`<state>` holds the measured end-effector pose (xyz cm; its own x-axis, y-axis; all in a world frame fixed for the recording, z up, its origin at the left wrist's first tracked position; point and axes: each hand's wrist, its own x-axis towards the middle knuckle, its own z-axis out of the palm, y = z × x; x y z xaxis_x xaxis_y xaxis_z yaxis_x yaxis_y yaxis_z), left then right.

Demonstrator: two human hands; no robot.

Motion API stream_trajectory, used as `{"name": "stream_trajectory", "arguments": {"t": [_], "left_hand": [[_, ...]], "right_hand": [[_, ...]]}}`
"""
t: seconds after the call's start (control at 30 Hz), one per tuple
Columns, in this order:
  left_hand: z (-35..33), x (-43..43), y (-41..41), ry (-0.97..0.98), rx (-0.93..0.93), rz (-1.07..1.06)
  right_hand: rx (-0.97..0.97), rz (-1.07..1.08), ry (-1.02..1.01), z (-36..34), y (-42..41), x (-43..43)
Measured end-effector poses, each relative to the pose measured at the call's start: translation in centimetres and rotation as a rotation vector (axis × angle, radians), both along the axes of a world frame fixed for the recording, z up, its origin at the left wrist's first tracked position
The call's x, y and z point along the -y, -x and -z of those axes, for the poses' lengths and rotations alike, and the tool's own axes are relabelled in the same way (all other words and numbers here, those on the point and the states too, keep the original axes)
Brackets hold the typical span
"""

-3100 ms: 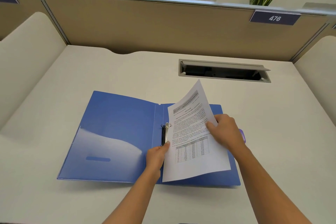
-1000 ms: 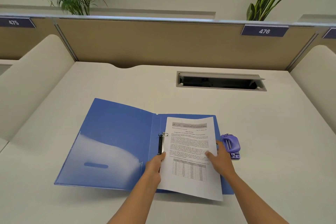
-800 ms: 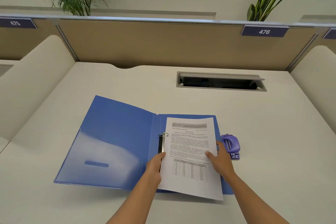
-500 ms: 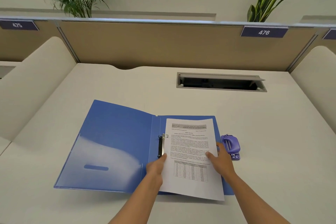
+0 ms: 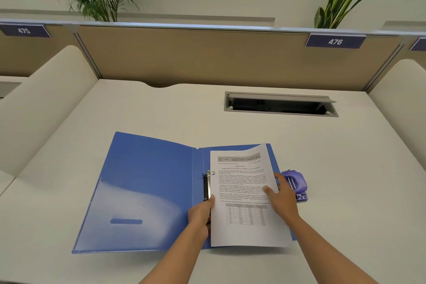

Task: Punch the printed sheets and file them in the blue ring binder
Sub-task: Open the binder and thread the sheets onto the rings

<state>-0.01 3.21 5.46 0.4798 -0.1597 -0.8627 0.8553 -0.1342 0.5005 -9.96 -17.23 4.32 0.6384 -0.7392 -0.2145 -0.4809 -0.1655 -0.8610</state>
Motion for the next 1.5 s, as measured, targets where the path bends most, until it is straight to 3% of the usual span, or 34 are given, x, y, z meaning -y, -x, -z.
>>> {"name": "stream_trajectory", "arguments": {"t": [0.3, 0.77, 0.93, 1.5], "left_hand": [[-0.7, -0.1, 0.3, 0.031, -0.016, 0.004], [0.3, -0.4, 0.2, 0.017, 0.023, 0.008], [0.6, -0.4, 0.0, 0.022, 0.025, 0.009], [0.1, -0.7, -0.1, 0.035, -0.058, 0.052]], "right_hand": [[0.011, -0.006, -0.025, 0.0, 0.4, -0.3], [0.059, 0.060, -0.322, -1.5, 0.6, -0.1], [0.046, -0.010, -0.376, -2.6, 0.5, 0.3], [-0.148, -0.446, 0.141, -16.1, -5.5, -4.3]]}}
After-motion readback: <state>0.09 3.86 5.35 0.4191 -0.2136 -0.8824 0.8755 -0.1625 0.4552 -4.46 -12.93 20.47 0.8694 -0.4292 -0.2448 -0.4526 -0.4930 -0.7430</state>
